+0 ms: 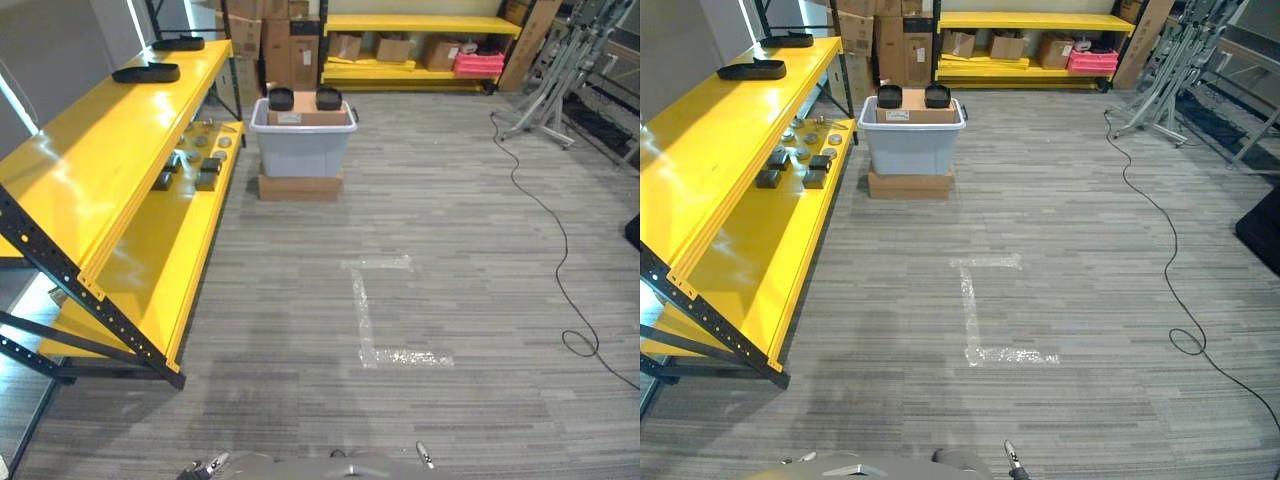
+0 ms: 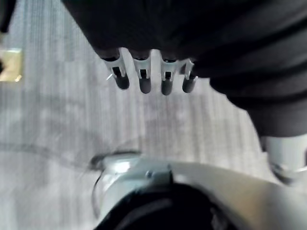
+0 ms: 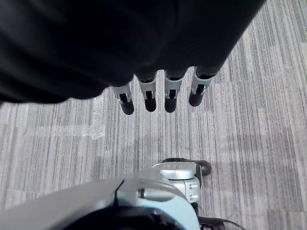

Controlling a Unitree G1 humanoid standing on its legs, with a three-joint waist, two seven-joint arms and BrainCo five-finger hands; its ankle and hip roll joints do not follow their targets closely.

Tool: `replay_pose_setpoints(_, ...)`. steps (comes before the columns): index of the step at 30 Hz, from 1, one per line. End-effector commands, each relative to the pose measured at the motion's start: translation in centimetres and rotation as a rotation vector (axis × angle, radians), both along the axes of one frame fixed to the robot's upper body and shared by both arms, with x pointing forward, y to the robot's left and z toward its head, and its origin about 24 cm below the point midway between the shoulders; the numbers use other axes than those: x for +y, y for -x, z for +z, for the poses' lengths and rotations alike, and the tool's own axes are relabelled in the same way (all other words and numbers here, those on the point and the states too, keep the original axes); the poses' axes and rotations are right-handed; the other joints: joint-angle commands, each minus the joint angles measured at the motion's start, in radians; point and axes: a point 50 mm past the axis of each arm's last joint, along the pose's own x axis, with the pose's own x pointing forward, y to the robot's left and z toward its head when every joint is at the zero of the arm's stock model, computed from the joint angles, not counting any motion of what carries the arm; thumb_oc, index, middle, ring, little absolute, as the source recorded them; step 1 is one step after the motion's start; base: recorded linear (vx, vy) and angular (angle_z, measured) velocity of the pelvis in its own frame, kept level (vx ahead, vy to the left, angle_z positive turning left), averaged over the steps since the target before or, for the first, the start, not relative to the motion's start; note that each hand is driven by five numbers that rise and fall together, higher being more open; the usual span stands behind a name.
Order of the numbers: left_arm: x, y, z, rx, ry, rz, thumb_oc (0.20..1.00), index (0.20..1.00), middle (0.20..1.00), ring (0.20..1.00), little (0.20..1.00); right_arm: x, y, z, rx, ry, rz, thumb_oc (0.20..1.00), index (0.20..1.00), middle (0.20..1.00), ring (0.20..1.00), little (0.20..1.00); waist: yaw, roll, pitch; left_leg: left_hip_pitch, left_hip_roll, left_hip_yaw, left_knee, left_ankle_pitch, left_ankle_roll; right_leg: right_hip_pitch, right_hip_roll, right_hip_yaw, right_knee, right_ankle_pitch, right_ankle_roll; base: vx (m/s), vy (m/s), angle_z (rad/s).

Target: Move parts from the plastic box to the shelf.

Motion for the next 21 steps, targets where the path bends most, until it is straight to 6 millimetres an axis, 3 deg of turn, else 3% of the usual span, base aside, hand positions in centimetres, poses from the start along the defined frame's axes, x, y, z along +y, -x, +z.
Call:
replay_pose_setpoints(1, 1.7, -1.6, 0.6, 0.11, 0.054, 0.167, 1.0, 1.0, 1.0, 1.0, 1.0, -2.7, -4.3, 1.0, -0.068, -0.042, -0.139, 1.0, 1.0, 1.0, 1.0, 1.0, 0.005, -0.001, 0.022, 0.186, -0.001, 0.082, -0.359, 0.147, -0.03, 0.154, -0.05, -0.025, -0.239, 0.106, 0.085, 0.0, 0.0, 0.0)
replay_pose_setpoints(4, 1.5, -1.0, 0.6, 0.119, 0.091, 0.22, 1.0, 1.0, 1.0, 1.0, 1.0, -3.0, -5.8, 1.4, -0.191, 0.005, -0.037, 1.0, 1.0, 1.0, 1.0, 1.0, 0.003, 0.001, 0.019, 0.186, 0.002, 0.086, -0.359, 0.149, -0.032, 0.157, -0.049, -0.025, -0.239, 0.105, 0.083, -0.01, -0.011, -0.11)
replay_pose_setpoints(9, 1.7, -1.3, 0.6, 0.079, 0.08, 0.281, 1.0, 1.0, 1.0, 1.0, 1.0, -2.6, -6.7, 1.6, -0.254, 0.002, 0.084, 1.0, 1.0, 1.0, 1.0, 1.0, -0.004, 0.0, 0.019, 0.185, 0.003, 0.09, -0.359, 0.15, -0.035, 0.158, -0.048, -0.021, -0.241, 0.105, 0.083, 0.0, -0.004, -0.05)
replay_pose_setpoints(14, 2.0, -3.4, 0.7, -0.103, 0.059, 0.208, 1.0, 1.0, 1.0, 1.0, 1.0, -2.6, -7.4, 1.9, -0.347, -0.013, -0.083, 1.0, 1.0, 1.0, 1.0, 1.0, -0.005, -0.005, 0.019, 0.185, 0.006, 0.097, -0.359, 0.152, -0.035, 0.16, -0.045, -0.018, -0.24, 0.105, 0.081, -0.02, -0.027, 0.0)
replay_pose_setpoints(21, 2.2, -5.0, 1.1, -0.228, 0.025, 0.134, 1.0, 1.0, 1.0, 1.0, 1.0, -2.6, -7.9, 2.3, -0.401, -0.009, -0.029, 1.0, 1.0, 1.0, 1.0, 1.0, -0.006, -0.009, 0.023, 0.184, 0.006, 0.102, -0.359, 0.152, -0.033, 0.159, -0.039, -0.013, -0.24, 0.102, 0.076, -0.01, -0.008, -0.01)
